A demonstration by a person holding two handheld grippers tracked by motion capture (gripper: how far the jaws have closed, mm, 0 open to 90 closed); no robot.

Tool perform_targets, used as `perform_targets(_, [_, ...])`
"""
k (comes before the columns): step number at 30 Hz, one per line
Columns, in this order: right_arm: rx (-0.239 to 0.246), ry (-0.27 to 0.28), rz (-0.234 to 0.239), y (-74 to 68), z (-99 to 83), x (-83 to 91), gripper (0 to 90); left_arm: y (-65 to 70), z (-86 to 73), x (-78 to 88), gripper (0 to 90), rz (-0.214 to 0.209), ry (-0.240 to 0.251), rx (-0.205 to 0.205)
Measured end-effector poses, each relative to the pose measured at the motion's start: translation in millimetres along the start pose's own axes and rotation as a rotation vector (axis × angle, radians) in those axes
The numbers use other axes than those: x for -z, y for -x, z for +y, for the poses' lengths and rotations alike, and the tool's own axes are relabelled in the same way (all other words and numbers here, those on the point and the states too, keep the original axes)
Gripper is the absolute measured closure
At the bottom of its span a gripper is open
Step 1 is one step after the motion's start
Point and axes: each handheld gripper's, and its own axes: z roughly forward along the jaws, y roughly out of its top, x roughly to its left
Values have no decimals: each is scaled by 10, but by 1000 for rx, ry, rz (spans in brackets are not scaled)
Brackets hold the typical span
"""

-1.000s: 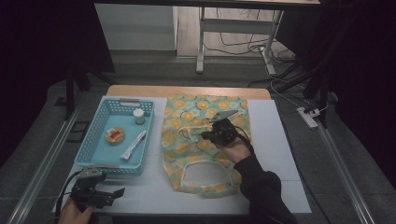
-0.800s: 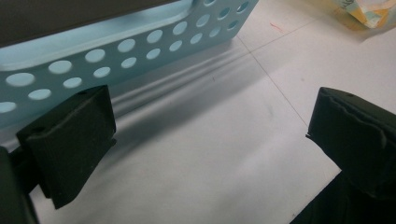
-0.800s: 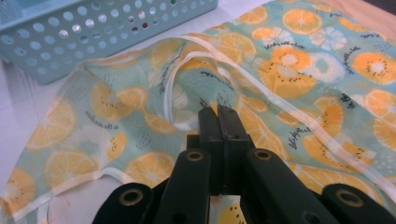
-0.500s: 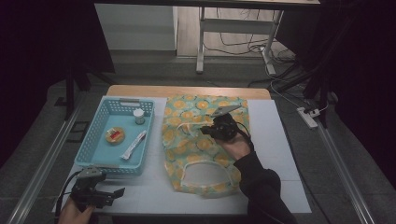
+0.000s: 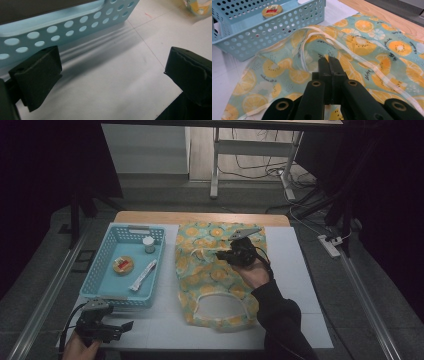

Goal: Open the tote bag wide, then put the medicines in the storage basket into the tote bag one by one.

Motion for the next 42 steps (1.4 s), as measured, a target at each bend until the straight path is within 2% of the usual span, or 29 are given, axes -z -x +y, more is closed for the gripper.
perform_targets(14, [7,-25,-16,-6,33,4,900,-16,-7,20,0,-6,20,13])
perform_targets(19, [9,-32,-19,-8,42,5,900,-19,-3,32,0,-20,21,21])
perform_targets(25, [14,-47,-27,-11,37,-10,900,-19,6,69,0,-6,31,21])
perform_targets(34, [19,-48,-28,2,24,-16,900,11,50,165,0,0,53,-7])
perform_targets(42, [24,-52,-24,13,7,-31,900,33,94,252,0,-35,80,-29])
